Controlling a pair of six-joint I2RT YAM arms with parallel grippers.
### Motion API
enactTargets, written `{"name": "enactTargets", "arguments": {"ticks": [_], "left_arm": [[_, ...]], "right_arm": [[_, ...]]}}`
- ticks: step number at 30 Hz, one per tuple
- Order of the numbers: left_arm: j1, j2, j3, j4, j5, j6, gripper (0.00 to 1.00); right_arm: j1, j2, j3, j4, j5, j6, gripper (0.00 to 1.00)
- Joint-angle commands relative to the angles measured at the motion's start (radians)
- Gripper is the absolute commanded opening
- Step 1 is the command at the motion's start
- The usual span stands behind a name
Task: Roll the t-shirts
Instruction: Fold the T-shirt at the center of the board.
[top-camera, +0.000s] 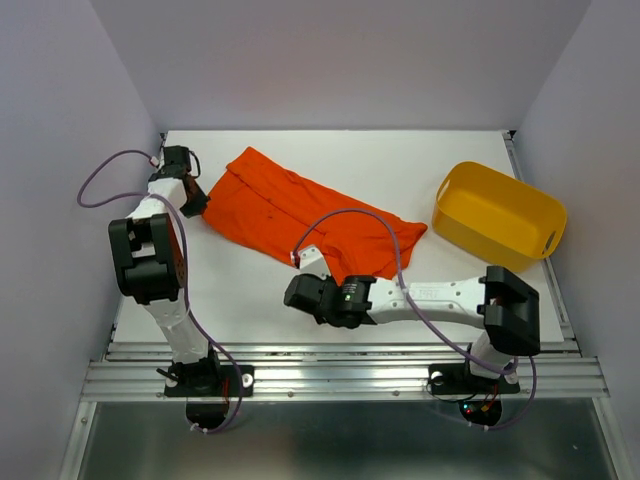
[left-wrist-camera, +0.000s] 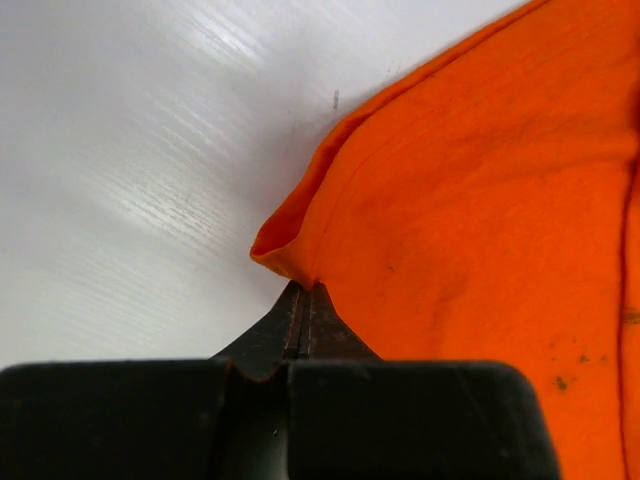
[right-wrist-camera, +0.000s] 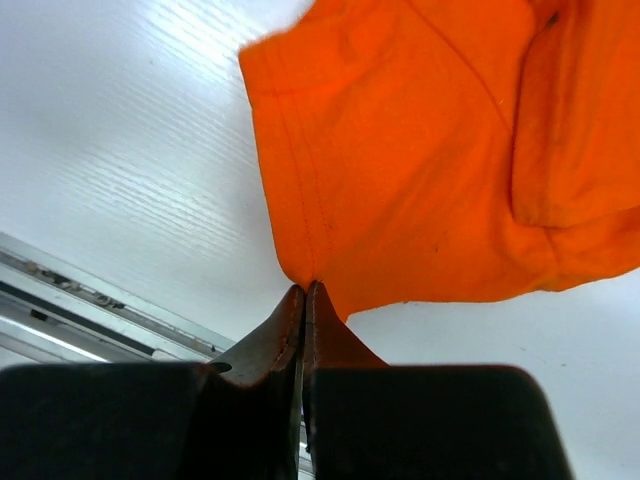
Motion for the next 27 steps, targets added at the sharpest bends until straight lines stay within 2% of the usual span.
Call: {"name": "enactTargets", "arguments": {"ticks": [1, 6, 14, 27], "left_arm": [[-0.006, -0.082, 0.079, -0.021, 0.009, -0.01, 0.0], [-0.012, -0.091, 0.114, -0.032, 0.023, -0.013, 0.0], [-0.033, -0.067, 0.191, -0.046, 0.049, -0.033, 0.0], [-0.064, 0.136, 0.432, -0.112, 0.03, -0.058, 0.0]], "right_arm": [[0.007, -0.073, 0.035, 0.02, 0.052, -0.05, 0.01], [-0.024, -0.111, 0.057, 0.023, 0.047, -0.069, 0.01], [-0.138, -0.172, 0.06, 0.041, 0.036, -0.118, 0.01], [-0.341, -0.192, 0.071, 0.085, -0.046, -0.24, 0.01]]}}
